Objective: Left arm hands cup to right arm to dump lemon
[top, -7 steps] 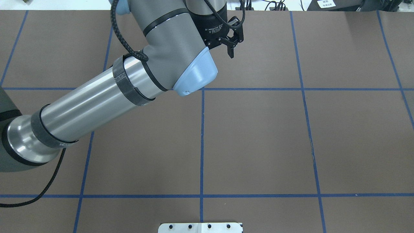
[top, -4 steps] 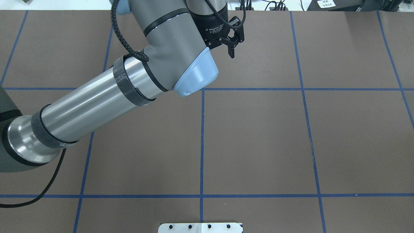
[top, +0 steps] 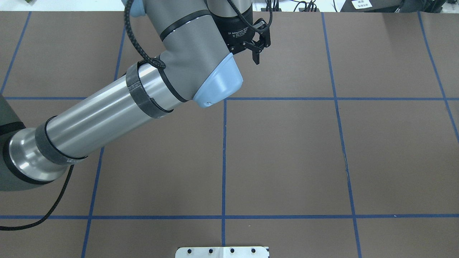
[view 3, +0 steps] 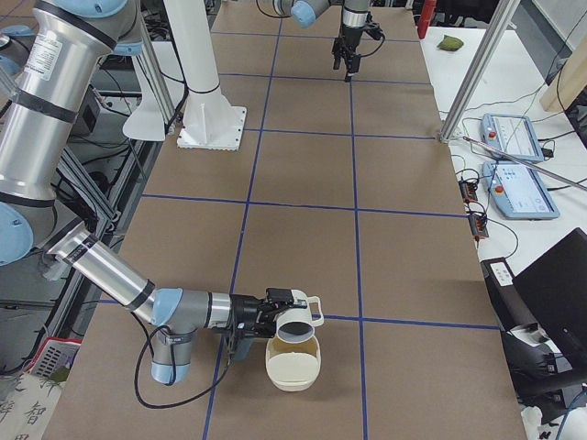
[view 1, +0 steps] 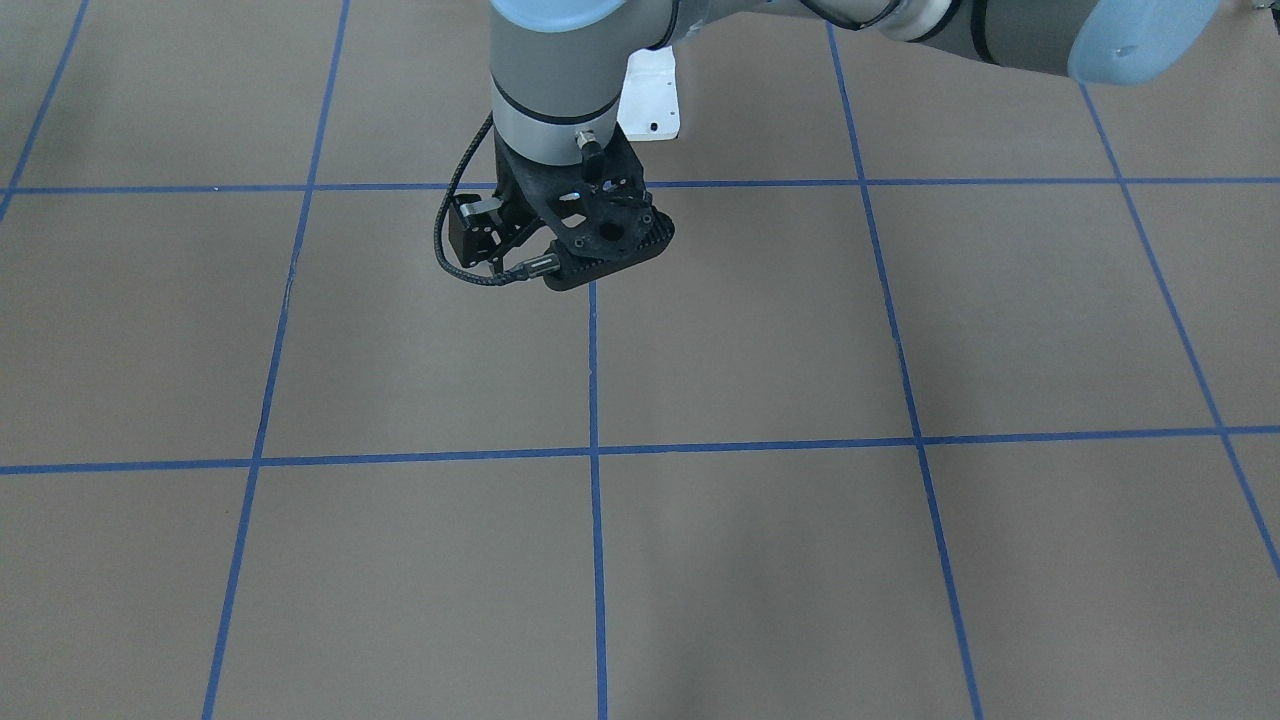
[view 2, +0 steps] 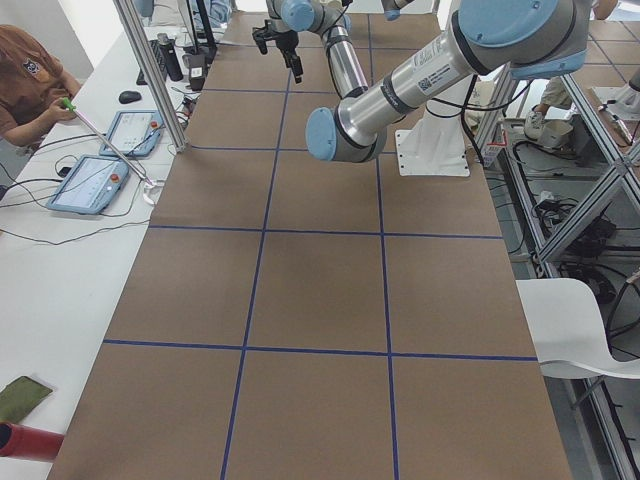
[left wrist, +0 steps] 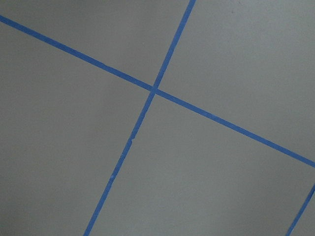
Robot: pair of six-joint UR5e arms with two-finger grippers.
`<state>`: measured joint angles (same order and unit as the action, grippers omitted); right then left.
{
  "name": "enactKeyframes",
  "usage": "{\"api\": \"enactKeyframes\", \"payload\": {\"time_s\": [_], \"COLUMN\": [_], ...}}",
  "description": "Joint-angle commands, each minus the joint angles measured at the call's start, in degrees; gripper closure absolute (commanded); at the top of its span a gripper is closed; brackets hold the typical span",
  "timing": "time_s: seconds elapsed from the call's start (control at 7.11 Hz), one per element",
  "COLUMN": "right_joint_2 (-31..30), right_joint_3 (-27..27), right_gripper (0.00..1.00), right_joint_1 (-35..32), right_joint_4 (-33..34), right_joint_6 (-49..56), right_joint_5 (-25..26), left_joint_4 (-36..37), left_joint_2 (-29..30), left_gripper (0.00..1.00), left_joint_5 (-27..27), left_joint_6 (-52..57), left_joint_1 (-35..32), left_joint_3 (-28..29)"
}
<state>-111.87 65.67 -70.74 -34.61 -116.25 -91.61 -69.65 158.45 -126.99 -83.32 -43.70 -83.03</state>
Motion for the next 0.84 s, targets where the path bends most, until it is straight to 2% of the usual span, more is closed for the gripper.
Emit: {"api": "enactKeyframes", "payload": {"time_s": [0.0,0.7], "right_joint_2": [0.77,1.83], "right_joint_3": [-0.46,-0.55], "right_gripper": [0.61,0.61], "right_joint_1": [-0.36,-2.11], "right_joint_4": [-0.02,-0.11], "right_joint_6": [-7.81,-22.86], "right_joint_5": [0.03,-0.06], "left_joint_4": [0.13,3.56], "left_joint_2": [0.10,2.03], "left_gripper": [0.00,0.00], "left_joint_5": [0.60,2.10], "left_joint_6": [0.09,0.61], "left_joint_1": [-0.07,-0.16], "left_joint_3": [-0.20,-0.55]}}
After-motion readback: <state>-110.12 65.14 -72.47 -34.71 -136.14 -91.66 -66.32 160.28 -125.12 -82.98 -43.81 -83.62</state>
